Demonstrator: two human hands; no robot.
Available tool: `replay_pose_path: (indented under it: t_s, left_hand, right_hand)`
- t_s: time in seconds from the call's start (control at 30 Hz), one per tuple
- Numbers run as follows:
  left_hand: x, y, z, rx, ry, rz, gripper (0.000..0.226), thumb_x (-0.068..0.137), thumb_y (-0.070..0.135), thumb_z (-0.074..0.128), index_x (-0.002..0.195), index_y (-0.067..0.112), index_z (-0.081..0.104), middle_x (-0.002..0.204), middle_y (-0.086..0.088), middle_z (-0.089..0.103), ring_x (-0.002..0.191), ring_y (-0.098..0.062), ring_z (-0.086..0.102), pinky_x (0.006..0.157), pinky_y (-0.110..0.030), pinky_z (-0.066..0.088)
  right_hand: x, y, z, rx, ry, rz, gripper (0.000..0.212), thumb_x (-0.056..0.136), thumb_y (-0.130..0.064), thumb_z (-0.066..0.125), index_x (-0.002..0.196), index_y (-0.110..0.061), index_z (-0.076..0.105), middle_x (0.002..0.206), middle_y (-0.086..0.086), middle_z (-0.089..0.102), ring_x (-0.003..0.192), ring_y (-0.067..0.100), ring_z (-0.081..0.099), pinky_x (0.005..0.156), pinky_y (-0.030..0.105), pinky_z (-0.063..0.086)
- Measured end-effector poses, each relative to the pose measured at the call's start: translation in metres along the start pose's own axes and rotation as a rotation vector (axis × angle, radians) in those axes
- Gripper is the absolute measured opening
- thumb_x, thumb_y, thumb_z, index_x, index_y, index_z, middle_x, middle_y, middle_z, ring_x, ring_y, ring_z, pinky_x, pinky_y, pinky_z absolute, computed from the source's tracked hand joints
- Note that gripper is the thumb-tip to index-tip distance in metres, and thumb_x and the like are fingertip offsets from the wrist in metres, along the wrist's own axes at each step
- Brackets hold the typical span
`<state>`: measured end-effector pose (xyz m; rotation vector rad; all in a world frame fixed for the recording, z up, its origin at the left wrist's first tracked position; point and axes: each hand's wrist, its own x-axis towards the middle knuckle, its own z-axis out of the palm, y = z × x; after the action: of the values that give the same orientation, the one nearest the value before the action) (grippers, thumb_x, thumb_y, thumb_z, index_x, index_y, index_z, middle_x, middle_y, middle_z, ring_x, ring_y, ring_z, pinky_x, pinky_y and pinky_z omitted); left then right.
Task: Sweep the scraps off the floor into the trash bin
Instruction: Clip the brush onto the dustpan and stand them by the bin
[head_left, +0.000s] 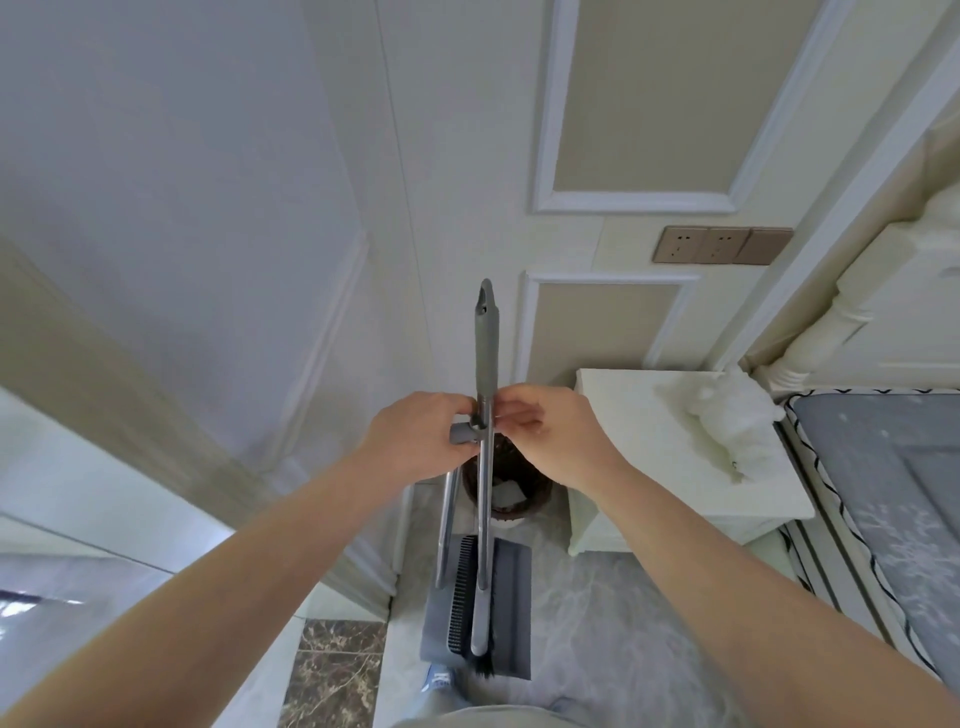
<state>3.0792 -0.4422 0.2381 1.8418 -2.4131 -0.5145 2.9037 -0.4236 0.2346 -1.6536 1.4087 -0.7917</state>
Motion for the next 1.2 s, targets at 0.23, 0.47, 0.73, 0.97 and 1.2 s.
replay_pose_path:
  t_s: [0.23, 0.47, 0.73, 0.97, 1.2]
  left_hand:
    - [-0.008, -0.015, 0.003, 0.018, 0.034, -0.013, 0.040, 0.087, 0.044, 0.061, 0.126, 0.039, 0.058, 0.110, 0.005, 0.069, 0.106, -0.021, 0.062, 0.078, -0.030, 0.046]
    - [-0.013, -0.031, 0.007, 0.028, 0.104, -0.039, 0.041, 0.086, 0.045, 0.061, 0.126, 0.037, 0.054, 0.081, 0.008, 0.057, 0.094, -0.022, 0.064, 0.068, -0.028, 0.041]
    - [-0.017, -0.046, 0.001, 0.024, 0.136, -0.068, 0.039, 0.086, 0.041, 0.061, 0.122, 0.031, 0.053, 0.081, 0.006, 0.061, 0.085, -0.021, 0.064, 0.065, -0.029, 0.043]
    - [-0.014, -0.059, -0.005, 0.053, 0.158, -0.093, 0.034, 0.089, 0.038, 0.059, 0.123, 0.034, 0.059, 0.099, -0.001, 0.070, 0.095, -0.026, 0.066, 0.070, -0.030, 0.048]
    - [0.001, -0.061, 0.014, 0.098, 0.103, -0.117, 0.032, 0.093, 0.039, 0.055, 0.123, 0.029, 0.054, 0.100, -0.004, 0.066, 0.094, -0.030, 0.064, 0.067, -0.031, 0.045]
  right_hand:
    - [-0.002, -0.007, 0.019, 0.018, 0.003, 0.014, 0.049, 0.081, 0.009, 0.053, 0.089, -0.038, 0.066, 0.087, -0.011, 0.073, 0.085, 0.004, 0.070, 0.084, 0.023, 0.057]
    - [0.001, -0.014, 0.035, 0.181, -0.011, 0.098, 0.057, 0.081, 0.016, 0.048, 0.088, -0.037, 0.068, 0.085, -0.013, 0.074, 0.085, 0.004, 0.071, 0.083, 0.018, 0.056]
    - [-0.006, -0.029, 0.048, 0.133, -0.102, 0.036, 0.068, 0.073, 0.023, 0.040, 0.119, -0.019, 0.068, 0.104, -0.007, 0.071, 0.099, -0.002, 0.065, 0.092, 0.011, 0.049]
    - [0.000, -0.030, 0.037, 0.171, -0.159, 0.239, 0.069, 0.087, 0.006, 0.044, 0.137, -0.040, 0.052, 0.127, -0.016, 0.062, 0.104, -0.006, 0.063, 0.095, 0.023, 0.048]
    - [-0.009, -0.005, 0.031, 0.229, -0.053, 0.398, 0.045, 0.091, -0.003, 0.044, 0.118, -0.032, 0.066, 0.107, -0.009, 0.073, 0.091, 0.000, 0.070, 0.101, 0.027, 0.046]
